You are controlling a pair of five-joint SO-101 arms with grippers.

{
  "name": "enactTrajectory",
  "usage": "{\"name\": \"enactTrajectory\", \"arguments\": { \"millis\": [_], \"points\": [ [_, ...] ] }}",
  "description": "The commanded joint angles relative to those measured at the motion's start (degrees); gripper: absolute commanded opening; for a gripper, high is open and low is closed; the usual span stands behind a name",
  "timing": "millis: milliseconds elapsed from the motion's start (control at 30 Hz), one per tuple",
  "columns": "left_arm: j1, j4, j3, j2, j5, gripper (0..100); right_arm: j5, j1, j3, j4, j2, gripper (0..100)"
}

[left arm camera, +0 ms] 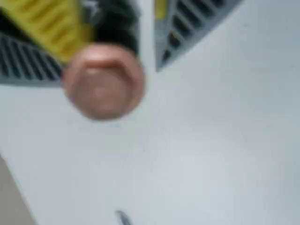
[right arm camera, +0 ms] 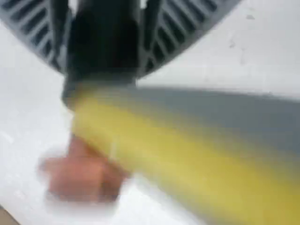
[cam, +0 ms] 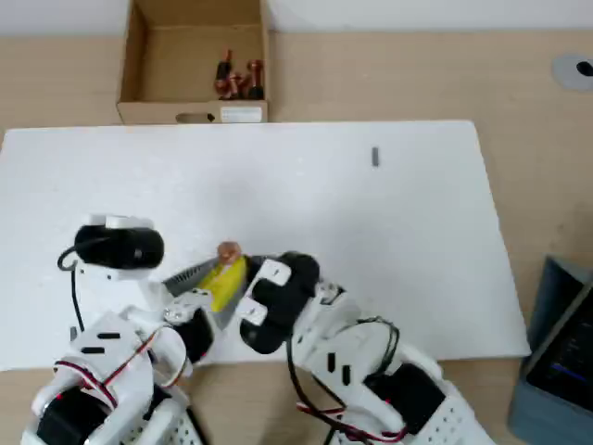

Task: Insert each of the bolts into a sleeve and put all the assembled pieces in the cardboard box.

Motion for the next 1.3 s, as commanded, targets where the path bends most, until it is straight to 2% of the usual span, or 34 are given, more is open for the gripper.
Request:
{"name": "enactTrajectory", "arguments": {
  "millis": [0,233,333,433,600,667,800,1000,1100,1267],
  "points": [
    [-0.09,0.0,-0.44,-0.31,-0.44,17,0.35,-0.13,-1.45,-1.93,-1.36,0.9],
    [-0.09,0.09,-4.22,-0.22,-0.35,17,0.35,0.04,-1.36,-1.93,-1.36,0.9],
    [-2.99,0.09,-7.3,-0.22,-0.62,17,0.35,0.04,-1.36,-1.93,-1.36,0.9],
    [-7.03,0.09,-8.79,-0.22,-5.19,15,0.35,0.04,-1.36,-1.93,-1.36,0.9],
    [-14.15,-0.35,-8.88,-0.31,-14.15,0,0.0,0.22,-1.36,-1.93,-1.36,0.9],
    [-16.35,-0.35,-8.88,-0.31,-16.79,1,0.0,0.66,-1.19,-1.58,-1.36,0.9],
    [-21.36,-0.35,-7.38,-0.31,-19.34,0,-0.18,6.02,0.13,-1.58,-1.36,0.9],
    [-32.79,-0.35,6.59,-0.31,-22.77,0,-4.4,14.55,-1.27,-1.23,-1.45,0.9],
    [-37.71,-0.44,13.19,-0.31,-24.7,0,-4.84,19.03,-2.77,2.55,-1.1,0.9],
    [-42.02,-0.44,21.63,-0.31,-28.13,0,-5.01,26.33,-7.08,9.76,-1.01,0.9]
  ]
}}
